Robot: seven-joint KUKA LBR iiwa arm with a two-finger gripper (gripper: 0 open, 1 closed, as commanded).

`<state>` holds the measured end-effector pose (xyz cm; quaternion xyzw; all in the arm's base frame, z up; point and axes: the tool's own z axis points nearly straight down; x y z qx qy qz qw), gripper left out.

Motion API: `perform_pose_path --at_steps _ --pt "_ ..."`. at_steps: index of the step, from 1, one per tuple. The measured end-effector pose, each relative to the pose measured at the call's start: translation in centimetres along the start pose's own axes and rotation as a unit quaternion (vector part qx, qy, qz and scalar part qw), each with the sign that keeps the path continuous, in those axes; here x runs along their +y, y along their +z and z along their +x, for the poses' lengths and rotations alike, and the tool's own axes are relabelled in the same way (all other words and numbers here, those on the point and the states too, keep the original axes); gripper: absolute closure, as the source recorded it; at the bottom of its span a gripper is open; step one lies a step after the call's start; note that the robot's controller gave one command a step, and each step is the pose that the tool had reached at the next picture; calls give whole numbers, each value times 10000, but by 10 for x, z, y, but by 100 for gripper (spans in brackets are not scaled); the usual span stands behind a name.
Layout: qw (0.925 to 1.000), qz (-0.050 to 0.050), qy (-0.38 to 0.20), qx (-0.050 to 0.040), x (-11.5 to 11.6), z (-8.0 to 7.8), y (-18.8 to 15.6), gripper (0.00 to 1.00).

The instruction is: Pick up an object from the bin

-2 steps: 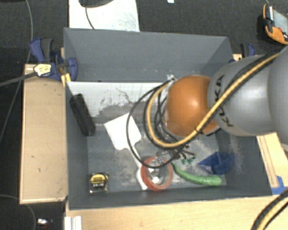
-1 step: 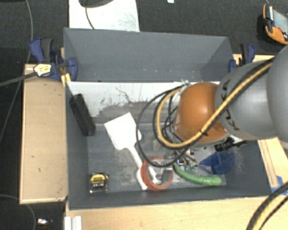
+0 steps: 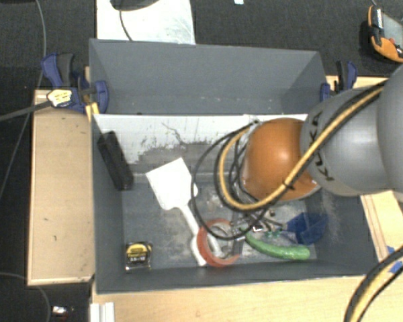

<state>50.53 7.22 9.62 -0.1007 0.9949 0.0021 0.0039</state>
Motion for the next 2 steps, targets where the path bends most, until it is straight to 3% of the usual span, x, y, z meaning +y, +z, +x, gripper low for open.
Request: perform_pose_path --at_steps 1,2 --pt "9939 8 1105 19 -10 5 16 0" --pt "9978 1 658 -21 -4 -14 22 0"
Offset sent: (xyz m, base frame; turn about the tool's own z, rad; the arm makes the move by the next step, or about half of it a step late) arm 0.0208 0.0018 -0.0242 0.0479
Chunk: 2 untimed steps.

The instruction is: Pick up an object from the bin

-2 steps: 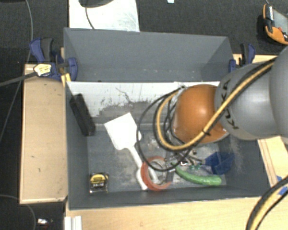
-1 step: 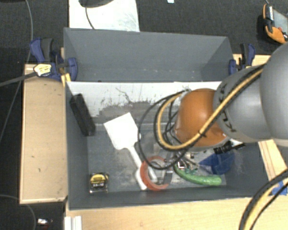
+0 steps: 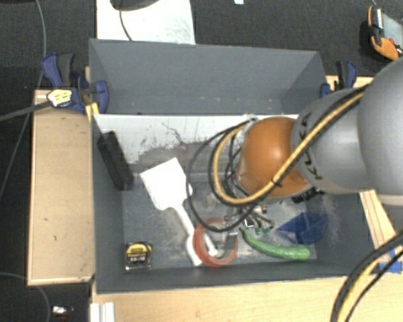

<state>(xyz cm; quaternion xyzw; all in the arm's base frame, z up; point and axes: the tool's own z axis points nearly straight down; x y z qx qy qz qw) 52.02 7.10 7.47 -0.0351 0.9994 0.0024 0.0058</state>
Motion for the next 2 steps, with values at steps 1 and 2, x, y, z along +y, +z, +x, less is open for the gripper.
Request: perform_pose_path --at_steps 1,2 --pt "9933 9 1153 20 -6 10 3 0" --pt "10000 -3 31 5 -27 9 1 0"
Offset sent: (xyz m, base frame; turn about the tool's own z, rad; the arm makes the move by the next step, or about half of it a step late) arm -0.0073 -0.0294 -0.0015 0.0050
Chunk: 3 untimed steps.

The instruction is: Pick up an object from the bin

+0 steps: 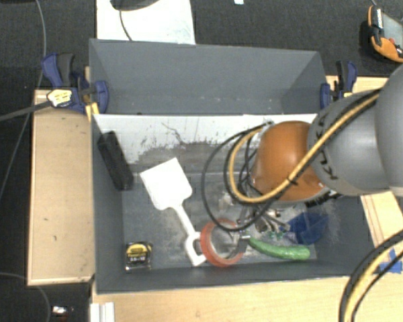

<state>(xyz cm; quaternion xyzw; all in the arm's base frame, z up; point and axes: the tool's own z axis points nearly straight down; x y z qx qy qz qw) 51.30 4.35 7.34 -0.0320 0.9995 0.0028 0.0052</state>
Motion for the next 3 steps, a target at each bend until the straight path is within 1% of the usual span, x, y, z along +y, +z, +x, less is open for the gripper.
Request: perform_pose_path --at_steps 1,2,3 --pt "9831 6 1830 0 -13 18 3 100" --pt "9831 5 1833 -2 -13 18 3 100" --pt "9798 3 1999 -20 -16 -6 3 100"
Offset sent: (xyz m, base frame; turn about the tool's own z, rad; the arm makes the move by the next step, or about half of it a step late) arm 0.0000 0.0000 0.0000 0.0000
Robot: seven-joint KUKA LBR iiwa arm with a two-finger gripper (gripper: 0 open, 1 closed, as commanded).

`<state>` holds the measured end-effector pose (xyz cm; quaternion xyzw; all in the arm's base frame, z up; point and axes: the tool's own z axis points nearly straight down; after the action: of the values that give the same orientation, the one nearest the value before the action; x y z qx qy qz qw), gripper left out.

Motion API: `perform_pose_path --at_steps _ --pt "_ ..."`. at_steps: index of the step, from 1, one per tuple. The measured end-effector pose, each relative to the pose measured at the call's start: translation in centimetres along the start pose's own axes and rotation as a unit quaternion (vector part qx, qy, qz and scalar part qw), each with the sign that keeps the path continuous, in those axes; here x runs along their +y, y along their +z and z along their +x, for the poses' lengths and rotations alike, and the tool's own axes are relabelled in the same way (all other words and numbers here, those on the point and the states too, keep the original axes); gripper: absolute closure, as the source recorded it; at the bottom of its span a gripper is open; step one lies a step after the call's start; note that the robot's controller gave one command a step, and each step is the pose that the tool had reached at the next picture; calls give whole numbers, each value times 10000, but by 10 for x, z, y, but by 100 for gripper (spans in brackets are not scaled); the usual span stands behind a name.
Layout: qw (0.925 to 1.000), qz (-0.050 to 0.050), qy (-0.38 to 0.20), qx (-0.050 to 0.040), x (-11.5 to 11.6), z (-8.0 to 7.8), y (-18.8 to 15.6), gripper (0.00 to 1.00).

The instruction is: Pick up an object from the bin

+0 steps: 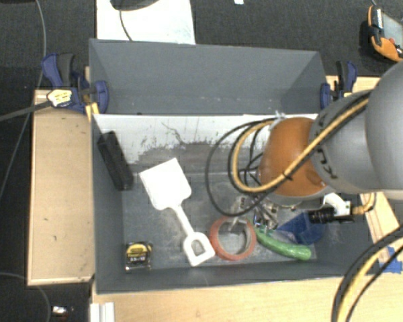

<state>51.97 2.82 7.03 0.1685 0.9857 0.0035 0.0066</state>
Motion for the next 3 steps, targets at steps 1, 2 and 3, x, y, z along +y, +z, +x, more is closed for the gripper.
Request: perform_pose_path --at_steps 1,2,3 --pt "10000 -11 66 -45 -22 9 -2 100" --pt "10000 -8 -92 -17 -10 0 0 100" --pt "10000 -18 44 -75 -23 8 -1 100"
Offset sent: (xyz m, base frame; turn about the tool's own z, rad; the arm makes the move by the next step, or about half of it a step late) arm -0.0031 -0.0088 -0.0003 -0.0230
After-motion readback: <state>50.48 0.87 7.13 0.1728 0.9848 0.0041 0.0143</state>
